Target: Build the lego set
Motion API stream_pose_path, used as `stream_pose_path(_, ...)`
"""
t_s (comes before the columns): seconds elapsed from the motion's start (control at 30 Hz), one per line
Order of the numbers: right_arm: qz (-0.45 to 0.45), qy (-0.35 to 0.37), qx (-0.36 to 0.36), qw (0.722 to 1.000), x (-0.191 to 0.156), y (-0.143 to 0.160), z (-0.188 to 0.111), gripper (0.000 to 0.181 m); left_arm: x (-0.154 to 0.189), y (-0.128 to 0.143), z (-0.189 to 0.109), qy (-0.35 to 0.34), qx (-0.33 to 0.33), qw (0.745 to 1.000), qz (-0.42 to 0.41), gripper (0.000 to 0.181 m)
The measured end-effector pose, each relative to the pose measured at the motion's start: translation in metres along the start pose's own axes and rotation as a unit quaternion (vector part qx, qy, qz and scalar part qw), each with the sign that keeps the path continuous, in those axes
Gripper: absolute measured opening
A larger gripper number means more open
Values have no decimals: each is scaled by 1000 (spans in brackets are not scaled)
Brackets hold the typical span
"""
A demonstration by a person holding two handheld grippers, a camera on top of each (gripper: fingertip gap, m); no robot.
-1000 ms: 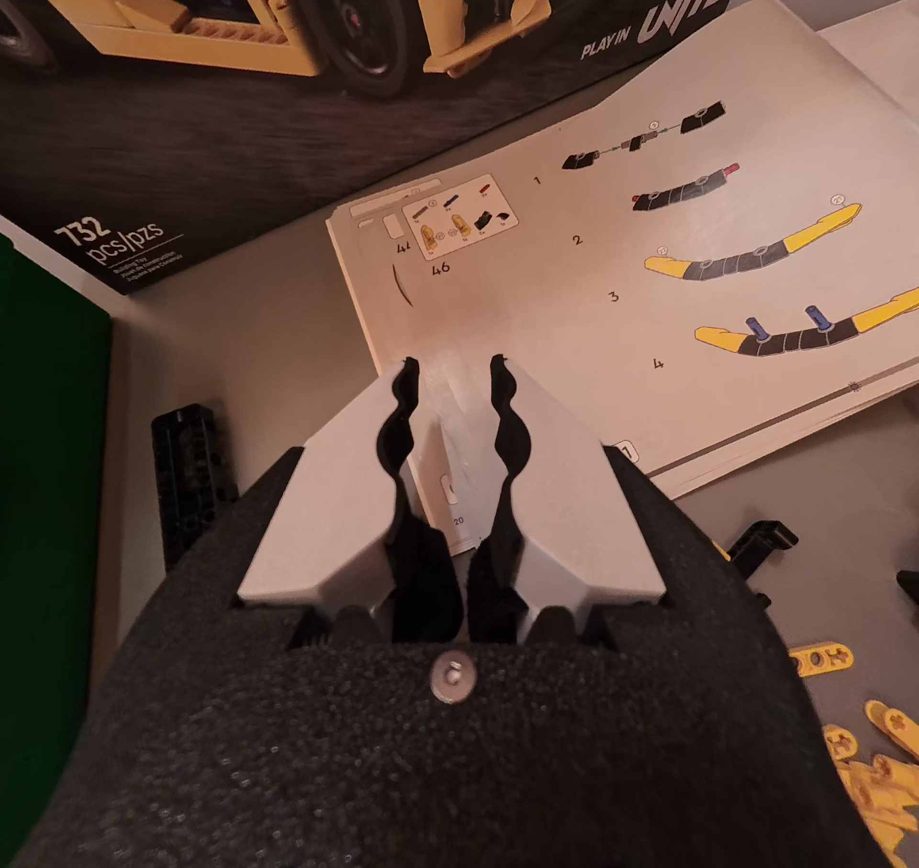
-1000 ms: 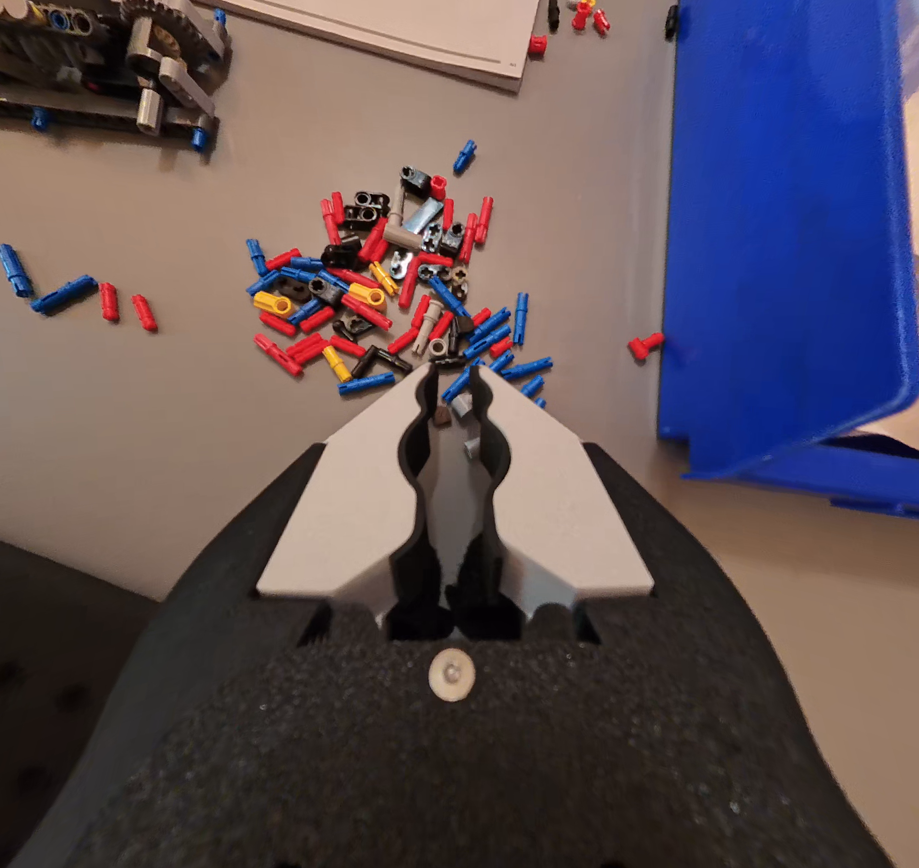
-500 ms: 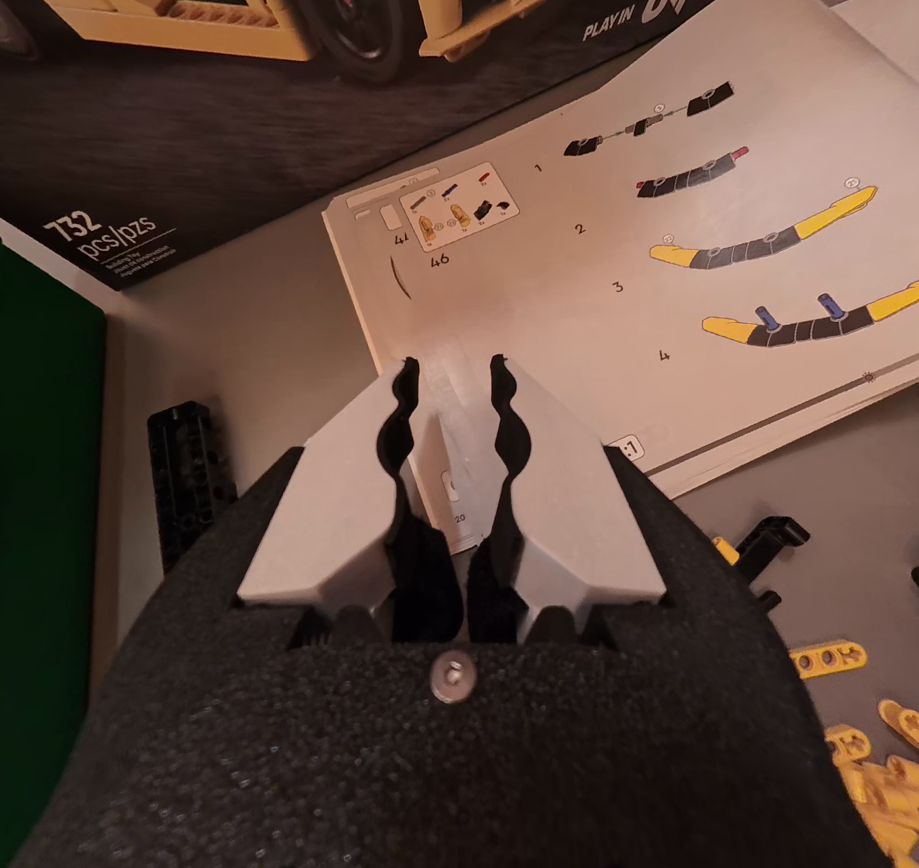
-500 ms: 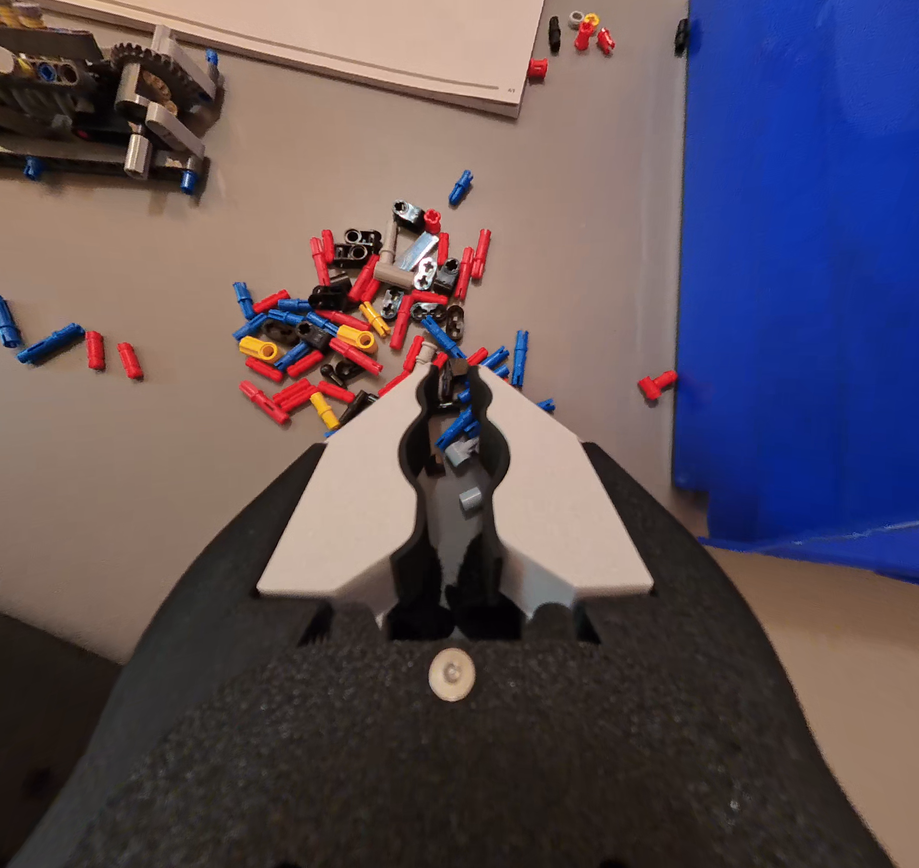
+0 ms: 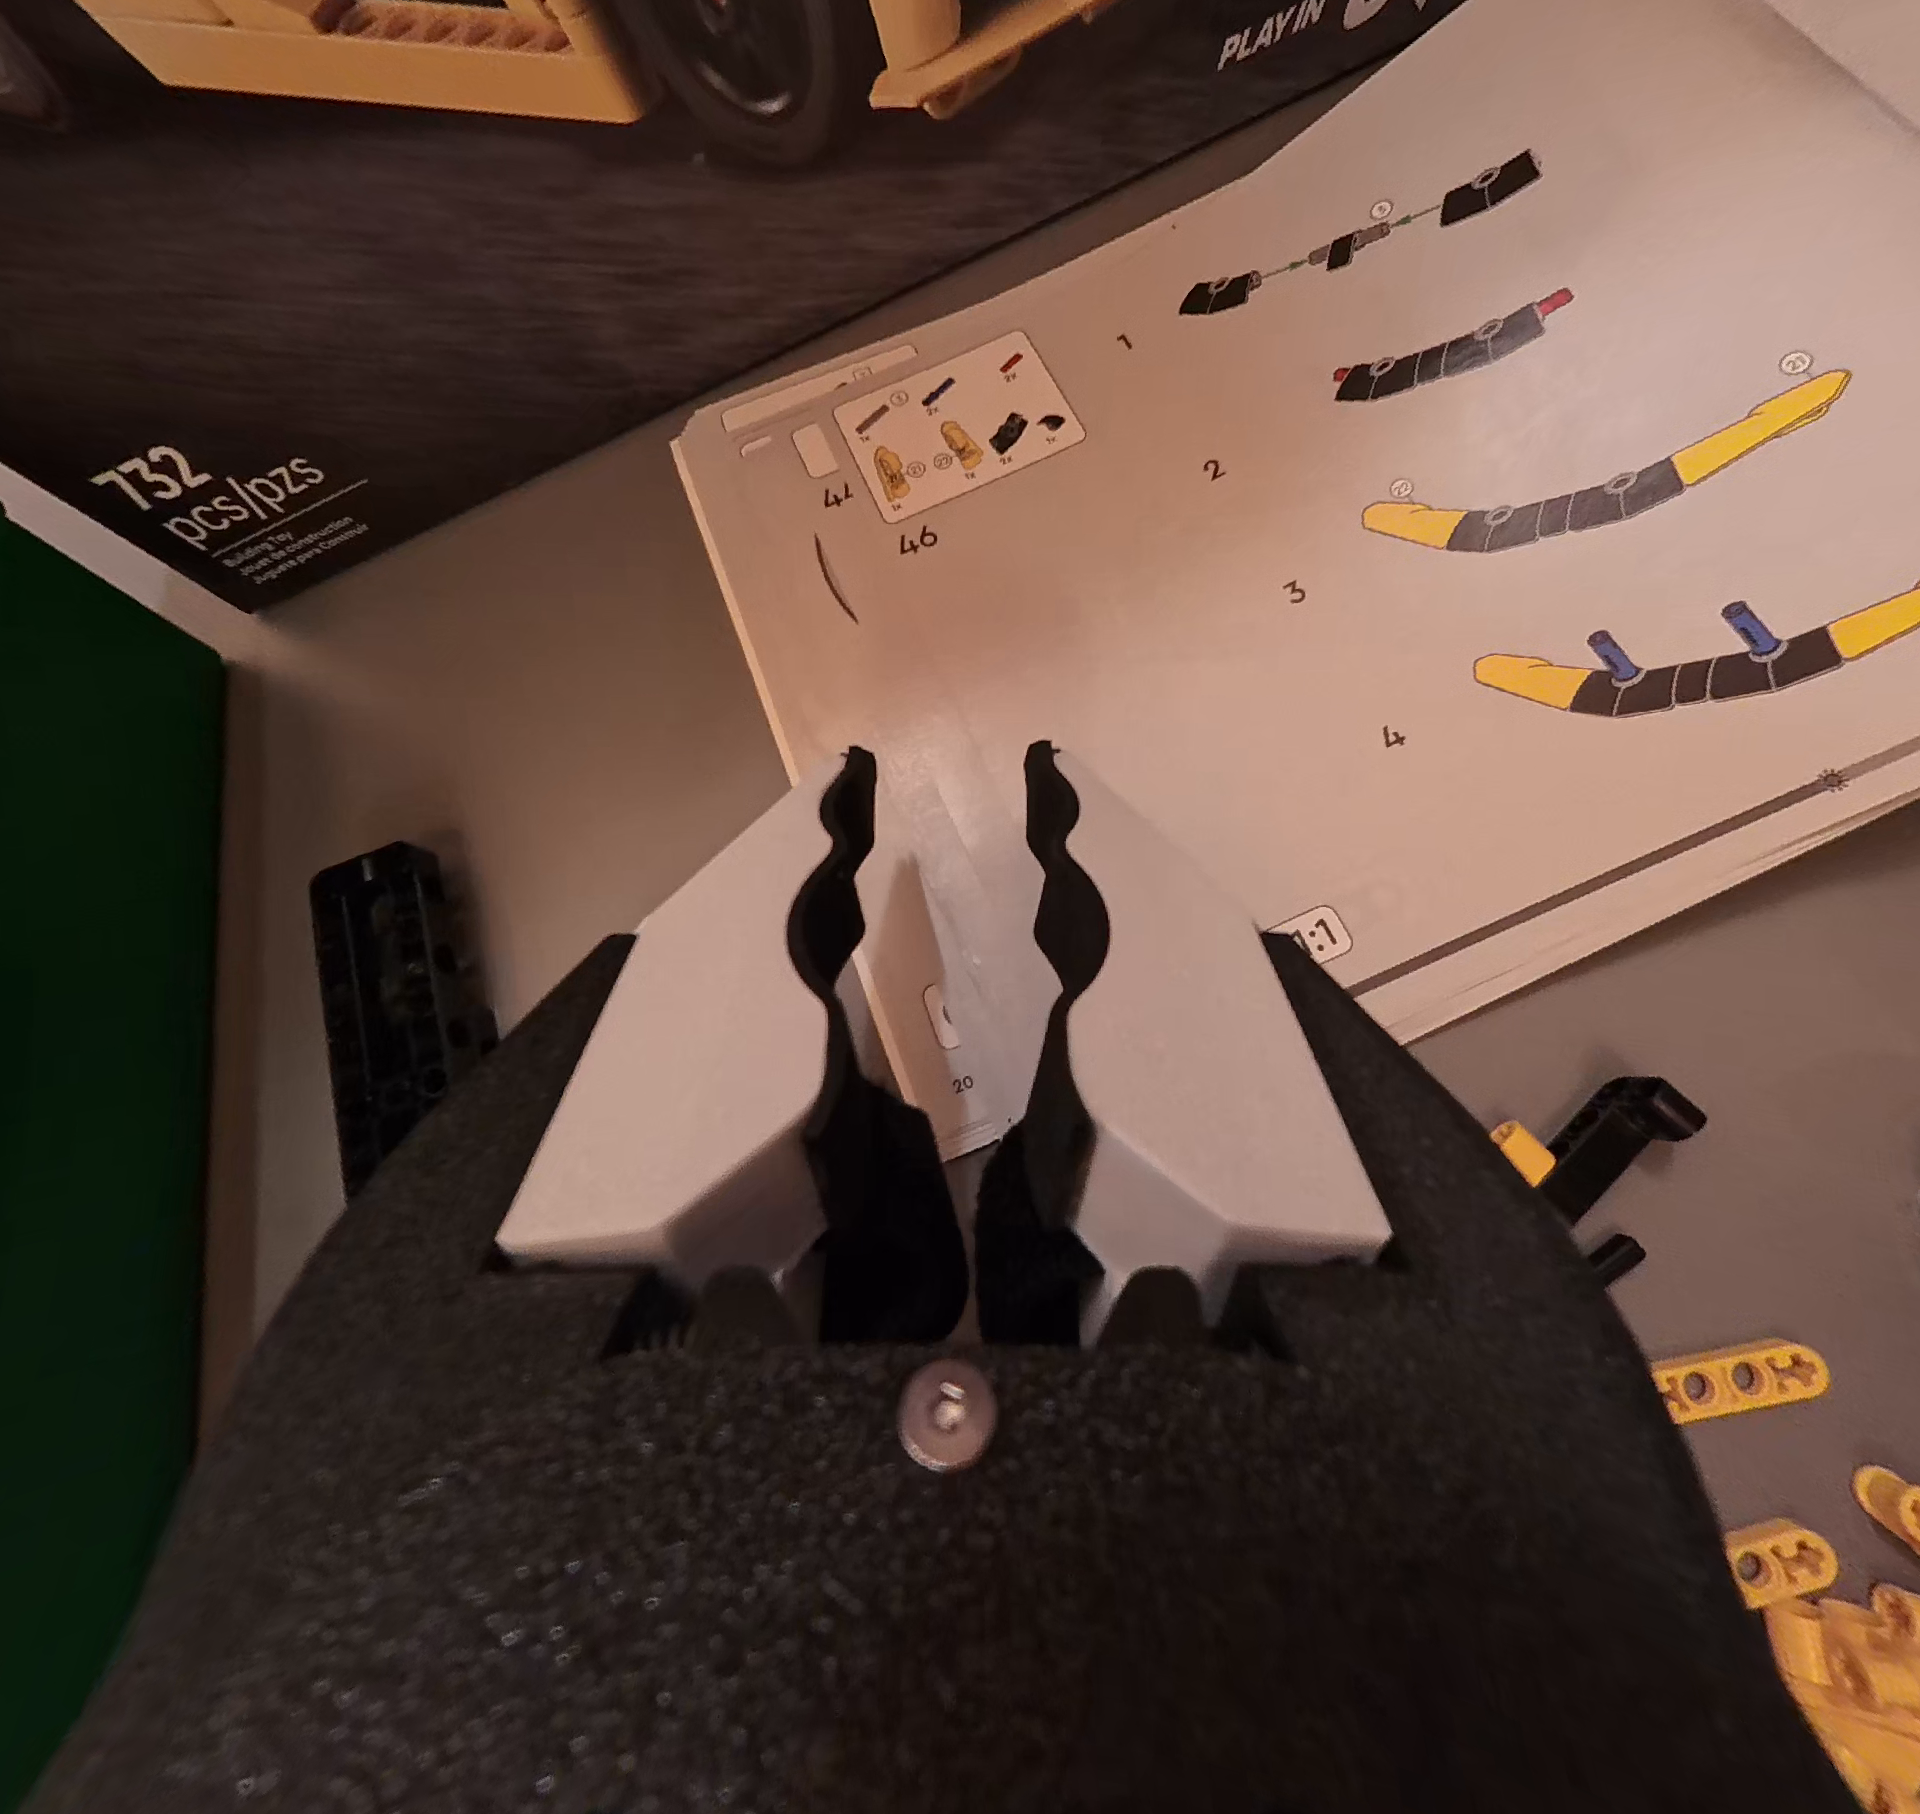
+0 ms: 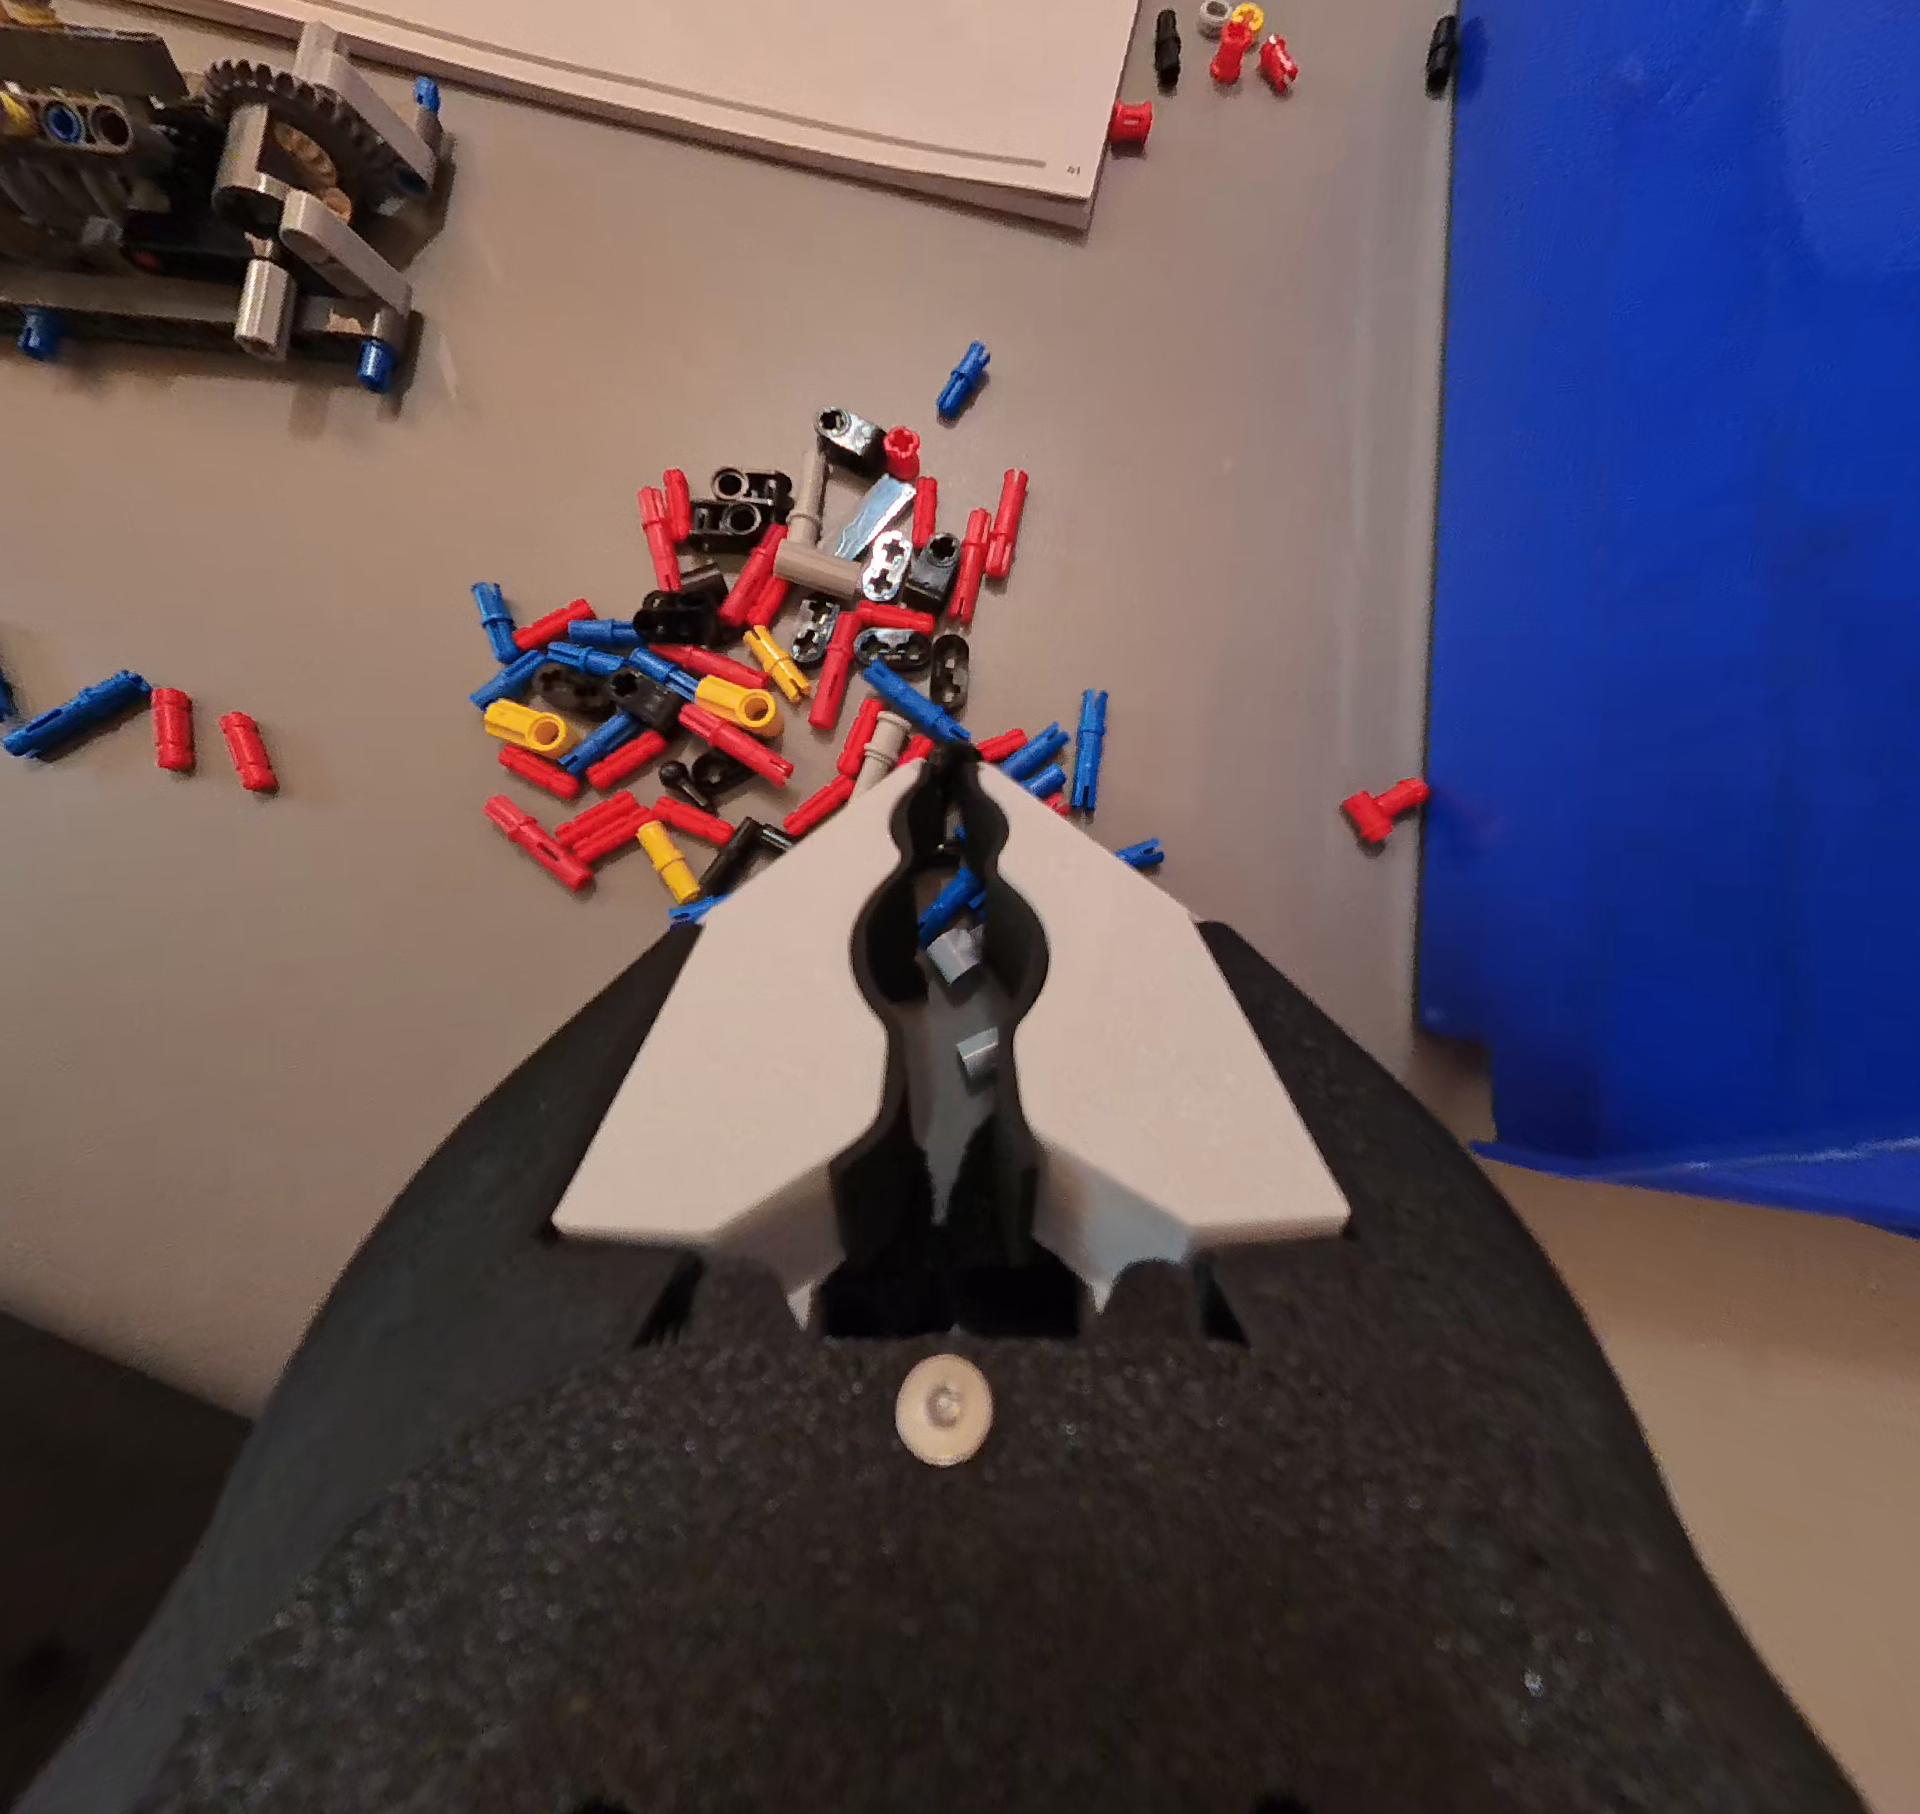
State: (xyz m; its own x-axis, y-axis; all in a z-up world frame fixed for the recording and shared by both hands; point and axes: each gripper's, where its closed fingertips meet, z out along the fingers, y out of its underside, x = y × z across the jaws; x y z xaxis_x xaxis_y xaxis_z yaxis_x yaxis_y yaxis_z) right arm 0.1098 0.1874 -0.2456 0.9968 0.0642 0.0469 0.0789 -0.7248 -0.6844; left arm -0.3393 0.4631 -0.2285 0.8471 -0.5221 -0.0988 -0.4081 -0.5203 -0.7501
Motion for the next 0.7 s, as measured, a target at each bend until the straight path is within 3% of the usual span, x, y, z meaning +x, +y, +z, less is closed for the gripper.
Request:
stream_pose_path(0.43,33,-3,19,999,6,-3,-6,0,0,1,0,-1,0,1000,3,28)
stream_pose_path(0.53,26,-4,6,1000,3,1,0,11,1,1,1,-1,-3,1000,6,28)
stream_pose_path(0.7,15,8,-3,1000,5,2,5,12,0,2,1,-2,-4,1000,7,28)
